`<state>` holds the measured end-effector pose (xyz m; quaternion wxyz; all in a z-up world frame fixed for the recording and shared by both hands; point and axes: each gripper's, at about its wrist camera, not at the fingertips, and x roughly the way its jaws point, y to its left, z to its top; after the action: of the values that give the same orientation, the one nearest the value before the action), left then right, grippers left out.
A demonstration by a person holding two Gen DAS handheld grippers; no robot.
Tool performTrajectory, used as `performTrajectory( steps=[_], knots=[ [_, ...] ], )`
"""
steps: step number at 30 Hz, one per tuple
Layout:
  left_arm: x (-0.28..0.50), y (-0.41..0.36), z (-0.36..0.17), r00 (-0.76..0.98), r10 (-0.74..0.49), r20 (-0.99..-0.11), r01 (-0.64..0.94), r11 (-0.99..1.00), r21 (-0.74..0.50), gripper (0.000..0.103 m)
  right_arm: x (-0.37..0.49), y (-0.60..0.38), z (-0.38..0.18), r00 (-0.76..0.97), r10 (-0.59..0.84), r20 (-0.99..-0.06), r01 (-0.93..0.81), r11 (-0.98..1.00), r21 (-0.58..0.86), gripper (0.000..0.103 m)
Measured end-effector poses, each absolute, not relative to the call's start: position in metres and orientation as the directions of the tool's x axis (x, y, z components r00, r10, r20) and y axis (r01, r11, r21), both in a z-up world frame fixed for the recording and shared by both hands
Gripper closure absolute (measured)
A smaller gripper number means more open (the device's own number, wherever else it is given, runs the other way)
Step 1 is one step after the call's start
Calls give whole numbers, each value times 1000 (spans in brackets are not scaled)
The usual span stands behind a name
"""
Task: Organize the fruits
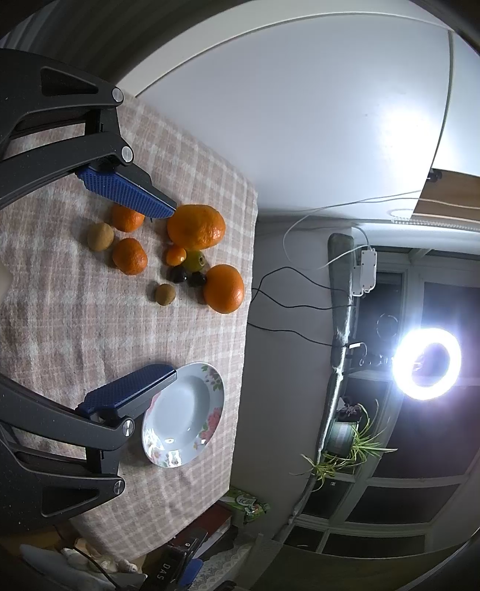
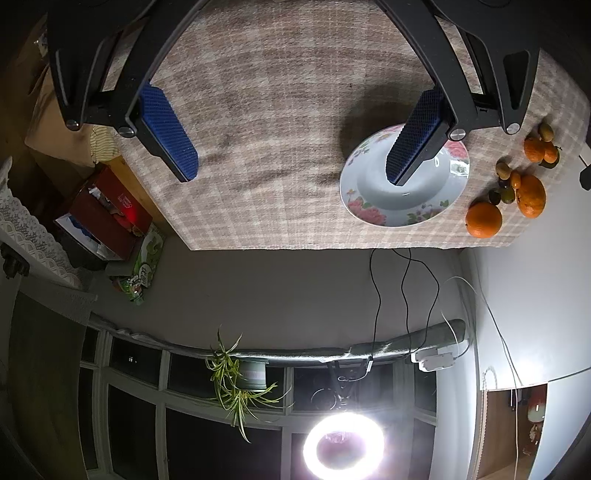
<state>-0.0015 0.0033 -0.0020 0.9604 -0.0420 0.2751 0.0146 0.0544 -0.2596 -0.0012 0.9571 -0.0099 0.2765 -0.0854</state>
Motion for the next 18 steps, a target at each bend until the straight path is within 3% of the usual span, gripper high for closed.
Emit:
performTrajectory(
  steps=[18],
  knots=[
    [-2, 4, -3, 850, 3, -527, -51, 996, -77, 21, 54, -259, -1, 832, -172, -527, 158, 985, -72, 0]
  ],
)
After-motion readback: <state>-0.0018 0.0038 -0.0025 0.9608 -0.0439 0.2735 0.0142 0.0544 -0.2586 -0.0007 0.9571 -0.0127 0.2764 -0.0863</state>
